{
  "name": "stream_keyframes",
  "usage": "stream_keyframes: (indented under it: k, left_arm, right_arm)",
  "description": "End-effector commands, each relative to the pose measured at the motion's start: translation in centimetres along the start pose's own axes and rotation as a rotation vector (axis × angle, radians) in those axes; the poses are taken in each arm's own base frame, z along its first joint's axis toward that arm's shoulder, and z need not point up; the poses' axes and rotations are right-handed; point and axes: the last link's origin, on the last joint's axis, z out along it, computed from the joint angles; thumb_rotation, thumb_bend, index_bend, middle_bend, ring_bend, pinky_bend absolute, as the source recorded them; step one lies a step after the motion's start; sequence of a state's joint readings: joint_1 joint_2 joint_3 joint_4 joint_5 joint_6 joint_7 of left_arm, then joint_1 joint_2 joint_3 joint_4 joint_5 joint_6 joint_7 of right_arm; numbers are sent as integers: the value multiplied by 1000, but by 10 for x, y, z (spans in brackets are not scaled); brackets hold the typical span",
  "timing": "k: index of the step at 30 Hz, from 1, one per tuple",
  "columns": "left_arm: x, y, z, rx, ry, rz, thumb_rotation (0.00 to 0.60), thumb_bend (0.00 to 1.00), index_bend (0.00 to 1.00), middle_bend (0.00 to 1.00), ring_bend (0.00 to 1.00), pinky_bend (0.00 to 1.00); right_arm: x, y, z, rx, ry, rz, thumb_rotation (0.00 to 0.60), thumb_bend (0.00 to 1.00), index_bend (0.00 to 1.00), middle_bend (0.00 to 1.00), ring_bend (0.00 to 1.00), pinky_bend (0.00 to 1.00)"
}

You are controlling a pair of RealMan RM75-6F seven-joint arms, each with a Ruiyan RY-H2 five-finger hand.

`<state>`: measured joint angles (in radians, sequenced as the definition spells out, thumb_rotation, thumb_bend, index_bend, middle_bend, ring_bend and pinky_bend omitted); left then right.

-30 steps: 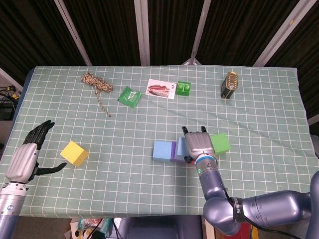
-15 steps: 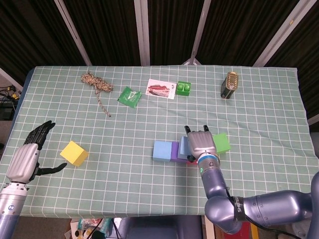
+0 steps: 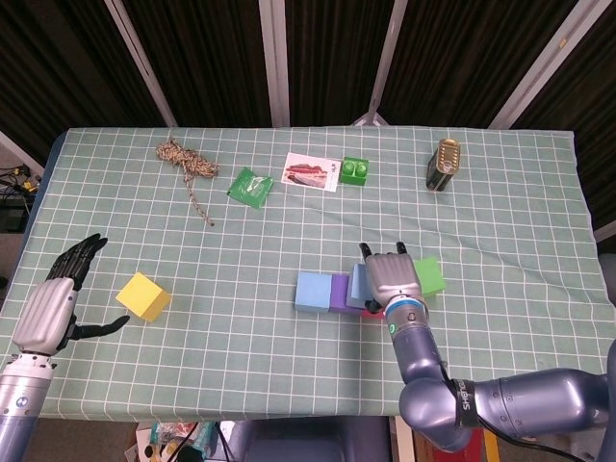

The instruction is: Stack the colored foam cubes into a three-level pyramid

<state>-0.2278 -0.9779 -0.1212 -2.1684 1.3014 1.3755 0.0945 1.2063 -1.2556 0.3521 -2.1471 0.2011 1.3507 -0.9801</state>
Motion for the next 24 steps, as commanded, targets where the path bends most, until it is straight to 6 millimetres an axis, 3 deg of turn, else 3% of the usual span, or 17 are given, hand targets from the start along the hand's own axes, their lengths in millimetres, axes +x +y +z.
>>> stream_keyframes:
  k: [1,19,24]
  left_arm:
    - [0,0,0,-1,0,0,600,152,0,0,0,0]
    - [0,0,0,-2,1,2,600,151,0,0,0,0]
    - [-1,0,0,0,0,3,600,152,0,0,0,0]
  right_arm:
    - [-1,1,0,-2,-5,1,600,308,0,490,297,0]
    - [-5,1,0,6,-15,7,600,308,0,488,296,0]
    - [-5,0,1,14,-16,10,600,308,0,372,222,0]
